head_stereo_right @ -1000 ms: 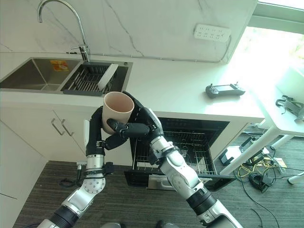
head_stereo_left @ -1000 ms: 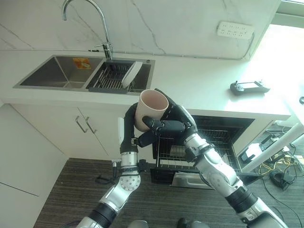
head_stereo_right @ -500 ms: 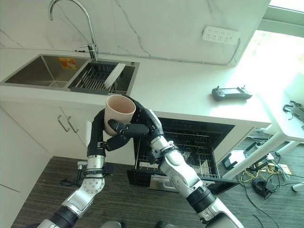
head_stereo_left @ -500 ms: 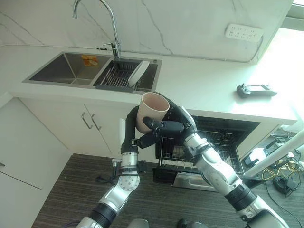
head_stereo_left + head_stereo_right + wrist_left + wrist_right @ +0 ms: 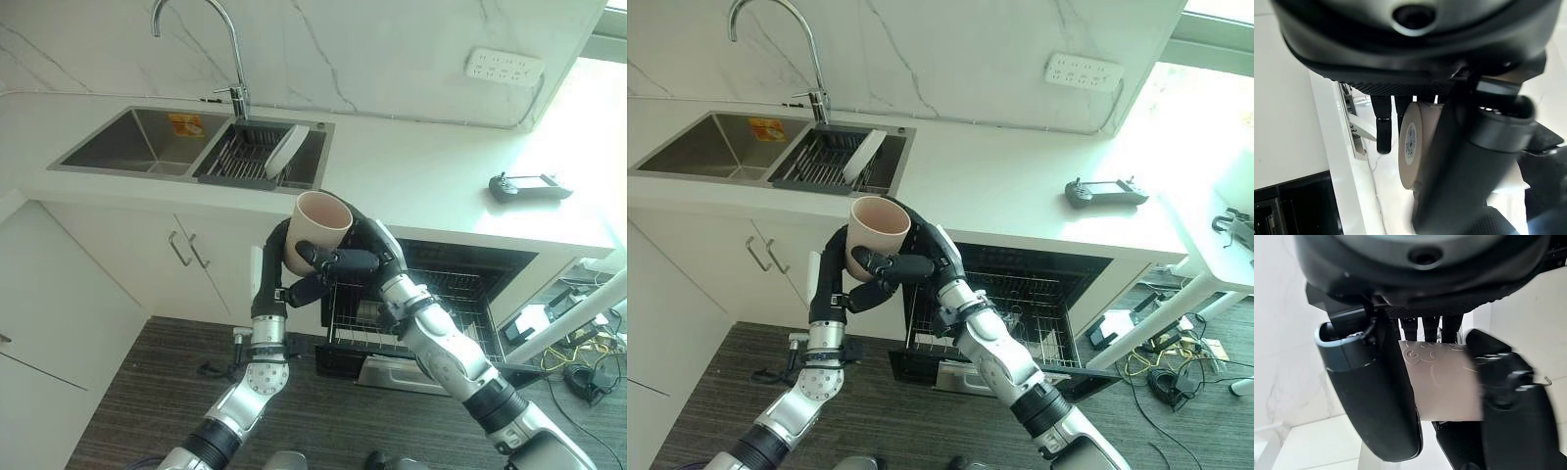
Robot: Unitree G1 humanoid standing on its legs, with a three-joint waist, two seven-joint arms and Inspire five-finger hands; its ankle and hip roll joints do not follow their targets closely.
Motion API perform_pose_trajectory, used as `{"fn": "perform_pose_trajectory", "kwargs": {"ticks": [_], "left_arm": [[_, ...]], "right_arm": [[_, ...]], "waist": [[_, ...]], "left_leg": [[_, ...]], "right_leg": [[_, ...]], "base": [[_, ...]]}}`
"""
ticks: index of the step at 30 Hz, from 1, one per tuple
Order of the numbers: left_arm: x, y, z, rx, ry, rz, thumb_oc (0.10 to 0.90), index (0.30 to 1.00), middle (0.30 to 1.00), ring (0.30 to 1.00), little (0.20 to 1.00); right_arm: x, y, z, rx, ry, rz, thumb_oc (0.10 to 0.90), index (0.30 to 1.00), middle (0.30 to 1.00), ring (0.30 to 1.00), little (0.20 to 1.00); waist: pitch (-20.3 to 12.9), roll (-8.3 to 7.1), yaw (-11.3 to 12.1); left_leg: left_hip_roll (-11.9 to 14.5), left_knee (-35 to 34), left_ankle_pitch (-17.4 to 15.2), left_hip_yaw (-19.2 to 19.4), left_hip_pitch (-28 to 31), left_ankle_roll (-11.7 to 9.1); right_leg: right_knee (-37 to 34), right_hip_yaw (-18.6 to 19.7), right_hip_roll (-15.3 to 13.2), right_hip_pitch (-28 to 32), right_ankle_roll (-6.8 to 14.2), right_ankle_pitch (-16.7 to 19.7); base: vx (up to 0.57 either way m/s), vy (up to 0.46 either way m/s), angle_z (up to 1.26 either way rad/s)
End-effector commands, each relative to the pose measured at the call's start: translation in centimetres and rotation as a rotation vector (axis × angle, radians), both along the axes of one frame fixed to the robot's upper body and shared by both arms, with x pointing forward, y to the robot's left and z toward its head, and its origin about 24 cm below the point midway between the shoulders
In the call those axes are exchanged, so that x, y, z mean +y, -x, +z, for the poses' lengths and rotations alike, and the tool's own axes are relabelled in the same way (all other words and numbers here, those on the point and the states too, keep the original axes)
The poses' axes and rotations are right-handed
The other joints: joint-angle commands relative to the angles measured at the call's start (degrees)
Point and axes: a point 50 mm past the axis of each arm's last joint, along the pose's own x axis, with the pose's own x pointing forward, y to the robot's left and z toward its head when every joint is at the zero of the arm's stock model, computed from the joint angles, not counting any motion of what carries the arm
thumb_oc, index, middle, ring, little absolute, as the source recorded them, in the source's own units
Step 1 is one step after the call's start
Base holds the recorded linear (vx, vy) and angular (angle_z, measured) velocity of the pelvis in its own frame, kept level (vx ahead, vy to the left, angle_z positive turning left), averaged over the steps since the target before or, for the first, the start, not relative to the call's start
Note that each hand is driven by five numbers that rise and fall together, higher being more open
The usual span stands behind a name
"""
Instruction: Place the dishes in the dishwasher.
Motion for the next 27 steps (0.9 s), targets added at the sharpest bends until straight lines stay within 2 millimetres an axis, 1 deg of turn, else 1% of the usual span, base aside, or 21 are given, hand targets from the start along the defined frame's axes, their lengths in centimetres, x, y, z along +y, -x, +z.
{"fn": "perform_pose_trajectory", "kwargs": {"ticks": [1, 4, 5, 7, 8, 9, 11, 13, 14, 15, 21, 24, 27], "left_arm": [[-4.1, -0.4, 4.3, -0.248, -0.091, -0.228, 0.8, 0.9, 0.9, 0.9, 0.9], [-3.5, -0.6, 4.4, -0.242, -0.1, -0.186, 0.8, 0.9, 0.9, 0.9, 0.9], [-3.1, -0.6, 4.4, -0.241, -0.104, -0.169, 0.8, 0.9, 0.9, 0.9, 0.9], [-2.7, -0.6, 4.3, -0.239, -0.108, -0.141, 0.8, 0.9, 0.9, 0.9, 0.9], [-2.4, -0.5, 4.3, -0.238, -0.112, -0.124, 0.8, 0.9, 0.9, 0.9, 0.9], [-2.3, -0.5, 4.3, -0.237, -0.112, -0.115, 0.8, 0.9, 0.9, 0.9, 0.9], [-1.7, -0.4, 4.1, -0.235, -0.113, -0.076, 0.8, 0.9, 0.9, 0.9, 0.9], [-1.3, -0.3, 4.0, -0.234, -0.114, -0.045, 0.8, 0.9, 0.9, 0.9, 0.9], [-1.3, -0.3, 4.0, -0.235, -0.114, -0.039, 0.8, 0.9, 0.9, 0.9, 0.9], [-1.0, -0.2, 3.9, -0.236, -0.112, -0.016, 0.8, 0.9, 0.9, 0.9, 0.9], [-0.2, -0.1, 4.0, -0.23, -0.119, 0.035, 0.8, 0.9, 0.9, 0.9, 0.9], [0.5, 0.0, 4.1, -0.226, -0.132, 0.027, 0.8, 0.9, 0.9, 0.9, 0.9], [0.6, 0.2, 4.0, -0.215, -0.165, -0.036, 0.8, 0.9, 0.9, 0.9, 0.9]], "right_arm": [[1.6, -0.7, 10.2, -0.392, -0.325, -0.025, 0.4, 0.3, 0.3, 0.3, 0.3], [-1.0, -0.8, 10.5, -0.417, -0.399, -0.165, 0.4, 0.3, 0.3, 0.3, 0.3], [-2.2, -0.8, 10.6, -0.426, -0.428, -0.209, 0.4, 0.3, 0.3, 0.3, 0.3], [-3.8, -0.6, 10.6, -0.447, -0.463, -0.275, 0.4, 0.3, 0.3, 0.3, 0.3], [-4.8, -0.3, 10.6, -0.459, -0.485, -0.308, 0.4, 0.3, 0.3, 0.3, 0.3], [-5.2, -0.2, 10.6, -0.464, -0.493, -0.322, 0.4, 0.3, 0.3, 0.3, 0.3], [-6.8, 0.6, 10.6, -0.503, -0.511, -0.397, 0.4, 0.3, 0.3, 0.3, 0.3], [-8.0, 1.1, 10.5, -0.525, -0.532, -0.441, 0.4, 0.3, 0.3, 0.3, 0.3], [-8.2, 1.2, 10.4, -0.53, -0.537, -0.45, 0.4, 0.3, 0.3, 0.3, 0.3], [-8.9, 1.6, 10.3, -0.552, -0.552, -0.481, 0.4, 0.3, 0.3, 0.3, 0.3], [-10.2, 2.6, 10.0, -0.585, -0.556, -0.527, 0.4, 0.3, 0.3, 0.3, 0.3], [-10.9, 3.2, 9.6, -0.592, -0.512, -0.505, 0.4, 0.3, 0.3, 0.3, 0.3], [-10.9, 3.4, 8.8, -0.577, -0.429, -0.504, 0.4, 0.3, 0.3, 0.3, 0.3]], "waist": [[-1.61, -0.54, -0.17], [-1.54, -0.42, -0.74], [-1.47, -0.37, -1.07], [-1.38, -0.27, -1.55], [-1.26, -0.19, -1.9], [-1.23, -0.16, -2.05], [-1.09, 0.0, -2.81], [-1.06, 0.12, -3.42], [-1.07, 0.15, -3.51], [-1.07, 0.27, -3.94], [-1.19, 0.39, -4.81], [-1.27, 0.35, -5.53], [-1.28, 0.43, -6.02]], "left_leg": [[1.23, 0.17, -1.99, 1.12, 1.09, 1.0], [1.5, 0.17, -2.01, 1.49, 1.12, 1.0], [1.61, 0.17, -2.07, 1.67, 1.17, 1.04], [1.81, 0.17, -2.15, 1.98, 1.26, 1.09], [1.93, 0.17, -2.16, 2.23, 1.32, 1.14], [2.01, 0.17, -2.18, 2.38, 1.37, 1.14], [2.28, 0.17, -2.28, 2.99, 1.5, 1.13], [2.48, 0.17, -2.4, 3.52, 1.62, 1.11], [2.53, 0.17, -2.41, 3.63, 1.63, 1.09], [2.67, 0.17, -2.42, 4.05, 1.66, 1.07], [3.09, 0.17, -2.56, 5.03, 1.74, 0.98], [3.49, 0.17, -2.61, 5.79, 1.73, 0.92], [3.68, 0.17, -2.7, 6.19, 1.7, 0.95]], "right_leg": [[-3.07, 4.84, -1.68, 7.51, 4.6, -4.78], [-3.07, 4.95, -1.61, 7.45, 4.6, -4.77], [-3.07, 5.04, -1.57, 7.41, 4.61, -4.77], [-3.07, 5.2, -1.47, 7.36, 4.58, -4.8], [-3.07, 5.29, -1.41, 7.35, 4.57, -4.81], [-3.07, 5.32, -1.39, 7.35, 4.57, -4.8], [-3.07, 5.62, -1.25, 7.27, 4.56, -4.83], [-3.07, 5.9, -1.11, 7.19, 4.56, -4.89], [-3.07, 5.96, -1.08, 7.17, 4.55, -4.91], [-3.07, 6.17, -0.96, 7.05, 4.55, -4.88], [-3.07, 6.58, -0.77, 6.8, 4.65, -4.87], [-3.07, 6.89, -0.62, 6.5, 4.78, -4.81], [-3.07, 7.21, -0.58, 6.25, 4.89, -4.79]], "base": [[0.0, 0.0, 0.0], [0.0, 0.0, 0.0], [0.0, 0.0, 0.0], [0.0, 0.0, 0.0], [0.0, 0.0, 0.0], [0.0, 0.0, 0.0], [0.0, 0.0, 0.0], [0.0, 0.0, 0.0], [-0.01, 0.009, -0.04], [-0.01, 0.006, -0.04], [0.0, 0.001, -0.03], [0.0, -0.004, -0.06], [0.0, 0.004, -0.12]]}}
